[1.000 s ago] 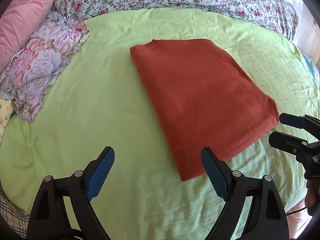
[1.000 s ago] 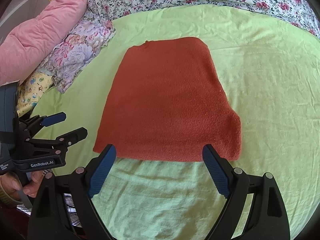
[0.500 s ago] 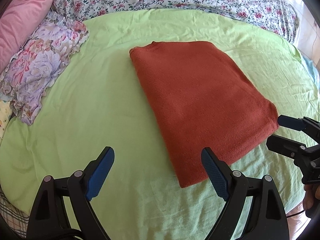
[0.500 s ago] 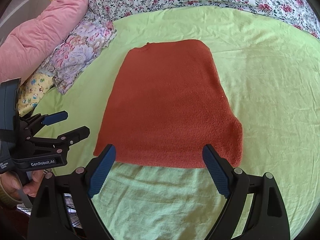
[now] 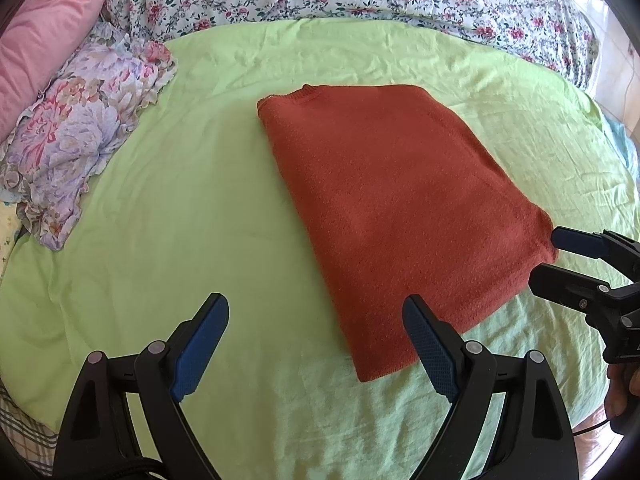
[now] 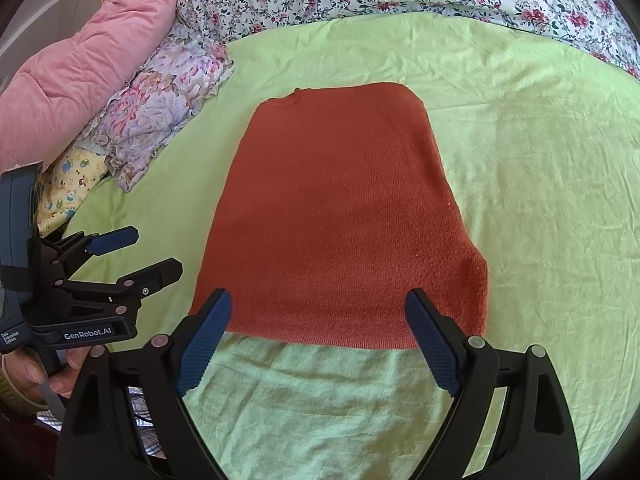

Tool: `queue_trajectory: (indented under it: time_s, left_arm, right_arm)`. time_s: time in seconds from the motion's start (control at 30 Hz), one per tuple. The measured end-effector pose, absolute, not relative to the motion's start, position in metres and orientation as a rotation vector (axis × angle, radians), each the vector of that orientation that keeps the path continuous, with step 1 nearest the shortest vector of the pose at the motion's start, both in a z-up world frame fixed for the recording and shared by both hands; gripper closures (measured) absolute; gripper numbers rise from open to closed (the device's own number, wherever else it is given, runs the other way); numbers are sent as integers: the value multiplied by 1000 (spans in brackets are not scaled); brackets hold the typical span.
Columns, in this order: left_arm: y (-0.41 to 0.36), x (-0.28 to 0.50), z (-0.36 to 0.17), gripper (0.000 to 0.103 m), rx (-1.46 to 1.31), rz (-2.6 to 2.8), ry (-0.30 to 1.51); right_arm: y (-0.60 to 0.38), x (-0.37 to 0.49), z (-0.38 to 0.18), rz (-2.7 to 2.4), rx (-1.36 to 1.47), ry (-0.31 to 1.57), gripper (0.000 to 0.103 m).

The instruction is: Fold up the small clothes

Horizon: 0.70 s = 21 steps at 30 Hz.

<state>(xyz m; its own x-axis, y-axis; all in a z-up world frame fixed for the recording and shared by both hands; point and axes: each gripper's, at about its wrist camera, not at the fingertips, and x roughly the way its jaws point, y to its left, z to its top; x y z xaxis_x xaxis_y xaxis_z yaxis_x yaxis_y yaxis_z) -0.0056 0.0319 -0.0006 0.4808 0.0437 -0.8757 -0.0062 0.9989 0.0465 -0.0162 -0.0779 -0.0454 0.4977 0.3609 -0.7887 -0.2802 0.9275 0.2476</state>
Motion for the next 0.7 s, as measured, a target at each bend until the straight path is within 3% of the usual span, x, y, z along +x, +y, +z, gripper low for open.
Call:
queue_trajectory:
  time_s: [0.7]
  left_arm:
    - [30,-1,-1,14,29,26,1068]
  right_arm:
    - [-77,-13,-44,391,89,976,14]
